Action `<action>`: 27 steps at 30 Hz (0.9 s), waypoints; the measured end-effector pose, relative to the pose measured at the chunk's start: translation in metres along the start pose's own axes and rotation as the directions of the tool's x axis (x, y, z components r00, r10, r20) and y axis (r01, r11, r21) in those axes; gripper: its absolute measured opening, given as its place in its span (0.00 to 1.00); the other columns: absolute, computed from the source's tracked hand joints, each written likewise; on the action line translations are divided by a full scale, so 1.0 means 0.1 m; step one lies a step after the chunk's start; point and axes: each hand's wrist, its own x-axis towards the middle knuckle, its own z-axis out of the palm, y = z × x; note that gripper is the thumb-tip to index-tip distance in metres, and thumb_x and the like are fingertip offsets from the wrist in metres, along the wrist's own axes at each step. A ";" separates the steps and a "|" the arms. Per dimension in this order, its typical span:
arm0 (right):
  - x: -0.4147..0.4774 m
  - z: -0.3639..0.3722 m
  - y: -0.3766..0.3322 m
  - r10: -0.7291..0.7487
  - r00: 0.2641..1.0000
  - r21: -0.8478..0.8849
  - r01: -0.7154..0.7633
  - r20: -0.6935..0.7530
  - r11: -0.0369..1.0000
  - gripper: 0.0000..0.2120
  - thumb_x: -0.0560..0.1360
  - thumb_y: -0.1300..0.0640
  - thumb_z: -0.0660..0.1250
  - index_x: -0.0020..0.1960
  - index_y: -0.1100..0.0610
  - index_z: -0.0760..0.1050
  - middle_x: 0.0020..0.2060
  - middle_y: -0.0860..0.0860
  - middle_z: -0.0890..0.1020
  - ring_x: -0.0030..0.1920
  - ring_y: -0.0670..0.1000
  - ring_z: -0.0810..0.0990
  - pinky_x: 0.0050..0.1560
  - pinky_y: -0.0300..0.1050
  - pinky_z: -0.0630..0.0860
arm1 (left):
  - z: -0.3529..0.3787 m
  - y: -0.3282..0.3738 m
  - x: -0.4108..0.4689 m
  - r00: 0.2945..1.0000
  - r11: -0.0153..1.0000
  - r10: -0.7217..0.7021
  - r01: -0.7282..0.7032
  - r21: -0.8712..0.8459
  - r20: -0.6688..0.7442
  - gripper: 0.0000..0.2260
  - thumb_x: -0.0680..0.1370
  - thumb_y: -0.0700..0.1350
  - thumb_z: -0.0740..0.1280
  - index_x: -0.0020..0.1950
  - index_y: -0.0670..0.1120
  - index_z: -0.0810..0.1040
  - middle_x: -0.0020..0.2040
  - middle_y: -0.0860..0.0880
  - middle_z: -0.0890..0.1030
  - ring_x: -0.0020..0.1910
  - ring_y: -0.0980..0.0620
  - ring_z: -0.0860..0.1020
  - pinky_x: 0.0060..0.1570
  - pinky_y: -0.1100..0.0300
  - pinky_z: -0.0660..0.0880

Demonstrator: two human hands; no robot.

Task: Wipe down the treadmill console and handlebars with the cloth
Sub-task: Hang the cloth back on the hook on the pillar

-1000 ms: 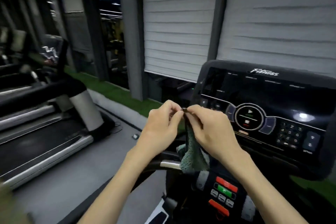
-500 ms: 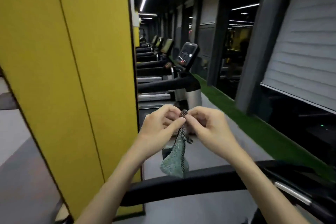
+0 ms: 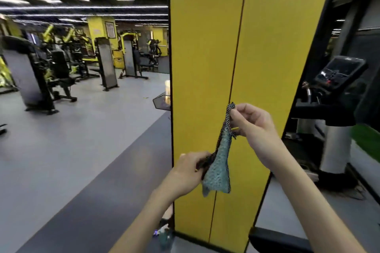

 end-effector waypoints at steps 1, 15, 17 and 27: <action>0.10 0.20 0.03 -0.002 1.000 0.012 0.002 0.007 1.000 0.07 0.80 0.62 0.61 0.43 0.57 0.74 0.35 0.50 0.78 0.35 0.45 0.76 0.39 0.39 0.73 | -0.14 -0.15 -0.05 0.998 0.999 -0.035 0.035 0.000 -0.050 0.07 0.78 0.40 0.64 0.46 0.50 0.80 0.38 0.58 0.81 0.38 0.56 0.77 0.39 0.56 0.73; 1.58 2.19 0.78 -0.018 0.991 0.161 -0.004 0.135 0.987 0.09 0.81 0.63 0.60 0.44 0.58 0.75 0.35 0.48 0.82 0.33 0.42 0.78 0.34 0.32 0.72 | -1.67 -2.03 -0.37 0.925 0.816 -0.379 0.323 -0.480 -0.022 0.11 0.77 0.49 0.64 0.45 0.44 0.81 0.36 0.52 0.82 0.33 0.57 0.75 0.36 0.67 0.73; 1.85 2.34 0.92 -0.015 0.992 0.169 -0.007 0.127 0.986 0.09 0.81 0.62 0.60 0.44 0.58 0.76 0.35 0.48 0.83 0.34 0.44 0.79 0.36 0.33 0.73 | -1.87 -2.28 -0.27 0.920 0.811 -0.393 0.340 -0.475 -0.012 0.11 0.76 0.49 0.63 0.46 0.43 0.81 0.35 0.55 0.82 0.32 0.61 0.74 0.35 0.68 0.71; 2.83 2.94 1.41 0.027 0.995 0.169 -0.043 0.095 0.985 0.08 0.81 0.62 0.59 0.46 0.62 0.74 0.37 0.54 0.81 0.36 0.52 0.81 0.44 0.44 0.78 | -2.37 -3.41 0.43 0.893 0.866 -0.440 0.450 -0.219 0.092 0.19 0.77 0.59 0.69 0.44 0.42 0.82 0.35 0.49 0.81 0.35 0.56 0.74 0.41 0.61 0.70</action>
